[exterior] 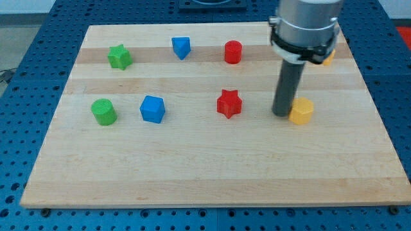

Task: Move your hand to the right of the blue cube

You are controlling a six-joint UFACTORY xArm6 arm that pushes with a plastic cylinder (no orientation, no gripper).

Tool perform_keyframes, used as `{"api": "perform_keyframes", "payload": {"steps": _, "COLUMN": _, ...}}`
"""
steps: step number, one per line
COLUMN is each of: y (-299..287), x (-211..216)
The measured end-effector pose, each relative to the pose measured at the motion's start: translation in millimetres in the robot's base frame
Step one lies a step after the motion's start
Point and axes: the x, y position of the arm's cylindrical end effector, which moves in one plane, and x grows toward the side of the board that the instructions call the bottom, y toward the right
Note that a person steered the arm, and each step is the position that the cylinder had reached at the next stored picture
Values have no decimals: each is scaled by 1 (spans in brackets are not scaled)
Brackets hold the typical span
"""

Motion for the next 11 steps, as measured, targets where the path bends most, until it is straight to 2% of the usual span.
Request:
{"api": "perform_keyframes", "payload": {"steps": 1, "y": 43, "x": -8}}
{"api": "perform_keyframes", "payload": {"steps": 4, "y": 51, "x": -7}}
{"api": "perform_keyframes", "payload": {"steps": 6, "y": -13, "x": -21}}
{"api": "perform_keyframes", "payload": {"steps": 8, "y": -70, "x": -78}}
{"api": "perform_keyframes", "payload": {"steps": 10, "y": -168, "x": -69}}
{"api": "perform_keyframes", "payload": {"steps": 11, "y": -205, "x": -26}}
